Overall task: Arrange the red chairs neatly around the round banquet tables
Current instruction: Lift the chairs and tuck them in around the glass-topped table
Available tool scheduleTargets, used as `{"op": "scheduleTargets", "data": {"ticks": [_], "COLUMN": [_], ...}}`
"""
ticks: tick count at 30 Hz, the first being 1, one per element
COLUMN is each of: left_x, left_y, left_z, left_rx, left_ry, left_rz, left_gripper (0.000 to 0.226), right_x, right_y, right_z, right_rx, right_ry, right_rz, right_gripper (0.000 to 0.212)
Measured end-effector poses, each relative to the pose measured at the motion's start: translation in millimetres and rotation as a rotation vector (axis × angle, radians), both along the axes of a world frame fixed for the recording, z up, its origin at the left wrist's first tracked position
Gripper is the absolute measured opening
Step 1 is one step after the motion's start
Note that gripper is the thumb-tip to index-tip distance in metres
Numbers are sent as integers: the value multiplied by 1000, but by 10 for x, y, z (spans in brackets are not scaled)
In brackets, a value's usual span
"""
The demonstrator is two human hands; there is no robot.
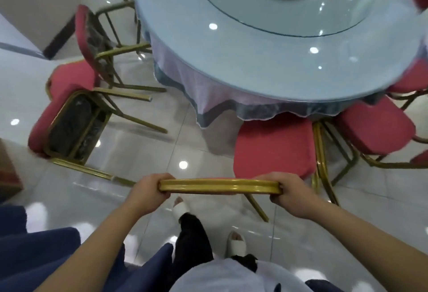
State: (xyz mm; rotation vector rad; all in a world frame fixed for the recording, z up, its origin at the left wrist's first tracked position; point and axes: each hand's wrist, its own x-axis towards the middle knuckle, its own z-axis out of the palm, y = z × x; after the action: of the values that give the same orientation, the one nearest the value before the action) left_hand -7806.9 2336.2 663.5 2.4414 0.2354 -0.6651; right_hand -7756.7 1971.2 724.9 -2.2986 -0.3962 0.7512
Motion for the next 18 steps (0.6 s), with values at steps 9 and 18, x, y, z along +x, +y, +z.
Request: {"op": "scheduleTargets", "data": {"ticks": [9,18], "left_x": [210,266], "left_y": [-1443,-2536], "left_z": [1065,915], "left_rx": [433,165], "left_ry": [-310,-309], "left_rz": [-524,-529], "left_gripper": [8,27], "right_x": [-690,-930], "right_y": [-1585,-2190], "right_z": [-66,-403], "right_rx": [-139,-108], "right_ry": [-92,-44], "right_rz": [-218,-744], "right_gripper": [58,40]}}
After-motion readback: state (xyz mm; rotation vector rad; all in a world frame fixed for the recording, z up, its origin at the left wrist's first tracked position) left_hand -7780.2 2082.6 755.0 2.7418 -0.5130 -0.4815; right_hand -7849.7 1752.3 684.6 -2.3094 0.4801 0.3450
